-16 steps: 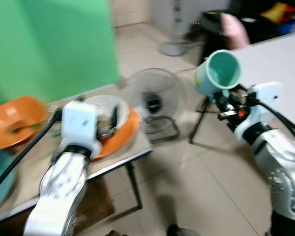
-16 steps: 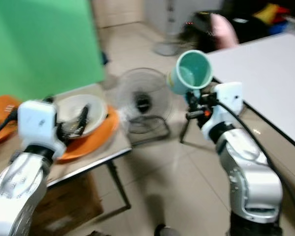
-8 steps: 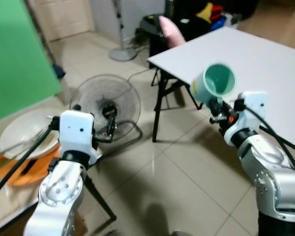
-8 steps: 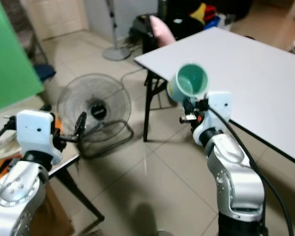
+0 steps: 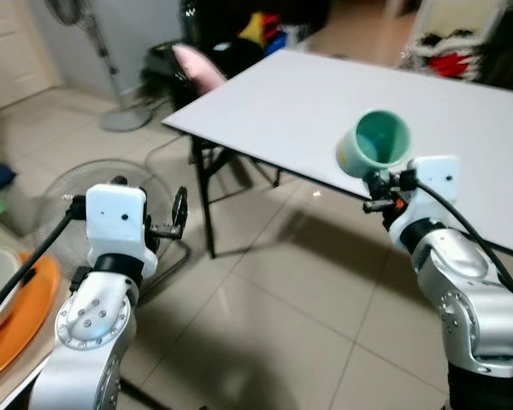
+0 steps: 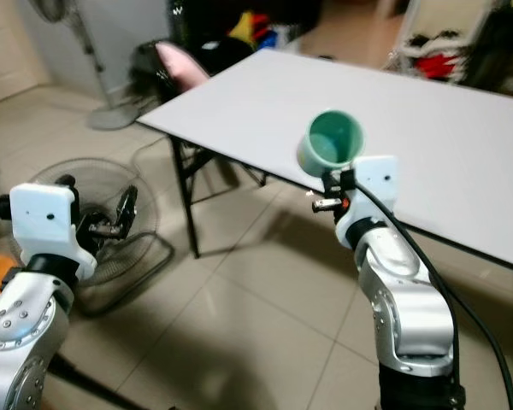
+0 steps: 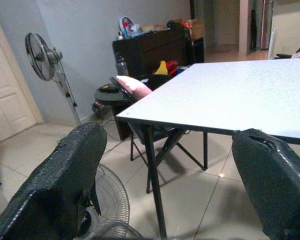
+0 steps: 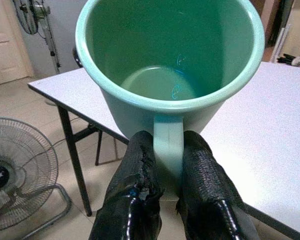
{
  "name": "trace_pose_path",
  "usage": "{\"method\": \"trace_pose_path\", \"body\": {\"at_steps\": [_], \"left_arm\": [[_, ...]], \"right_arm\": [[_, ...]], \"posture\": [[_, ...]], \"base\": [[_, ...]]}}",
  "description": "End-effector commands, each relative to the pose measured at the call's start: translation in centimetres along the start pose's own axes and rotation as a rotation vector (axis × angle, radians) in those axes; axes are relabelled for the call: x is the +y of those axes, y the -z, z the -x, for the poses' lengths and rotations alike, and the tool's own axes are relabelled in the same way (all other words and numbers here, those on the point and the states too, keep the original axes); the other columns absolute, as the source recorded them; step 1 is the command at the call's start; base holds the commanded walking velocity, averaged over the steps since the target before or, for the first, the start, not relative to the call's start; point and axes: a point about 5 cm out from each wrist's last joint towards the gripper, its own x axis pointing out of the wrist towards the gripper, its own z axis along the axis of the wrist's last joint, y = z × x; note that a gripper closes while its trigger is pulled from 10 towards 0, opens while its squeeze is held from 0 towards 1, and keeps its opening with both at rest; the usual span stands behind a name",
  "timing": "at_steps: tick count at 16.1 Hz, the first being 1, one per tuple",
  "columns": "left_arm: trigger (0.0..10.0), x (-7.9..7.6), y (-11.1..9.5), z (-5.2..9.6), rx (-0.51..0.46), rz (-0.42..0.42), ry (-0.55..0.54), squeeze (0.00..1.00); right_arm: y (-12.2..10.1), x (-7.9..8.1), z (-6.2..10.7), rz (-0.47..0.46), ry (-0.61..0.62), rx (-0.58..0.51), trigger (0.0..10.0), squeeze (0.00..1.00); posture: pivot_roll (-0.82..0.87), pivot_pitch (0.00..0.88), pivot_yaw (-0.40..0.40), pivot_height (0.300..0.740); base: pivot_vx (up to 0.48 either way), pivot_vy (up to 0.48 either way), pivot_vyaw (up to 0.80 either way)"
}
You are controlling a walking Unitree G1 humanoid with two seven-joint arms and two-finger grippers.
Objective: Setting the table
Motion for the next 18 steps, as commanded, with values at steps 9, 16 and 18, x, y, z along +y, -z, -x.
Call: {"method": "trace_pose_path", "body": {"at_steps": [9,16,18], "left_arm": [[10.0,0.8,0.4,0.1,0.02,0.007,-0.032,0.0],[10.0,1.0,0.6,0.3,0.036,-0.006,-0.035,0.0],[10.0,0.9,0.6,0.4,0.038,-0.005,-0.029,0.0]], "right_arm": [[-0.7,2.5,-1.0,-0.038,-0.147,-0.032,10.0,0.0],[-0.7,2.8,-1.6,-0.03,-0.171,-0.032,10.0,0.0],[-0.6,2.8,-1.7,-0.04,-0.171,-0.024,10.0,0.0]], "posture": [[0.01,0.0,0.012,0.74],[0.02,0.0,0.008,0.74],[0.02,0.0,0.011,0.74]], "base": [[0.38,0.0,0.0],[0.404,0.0,0.0],[0.403,0.0,0.0]]}}
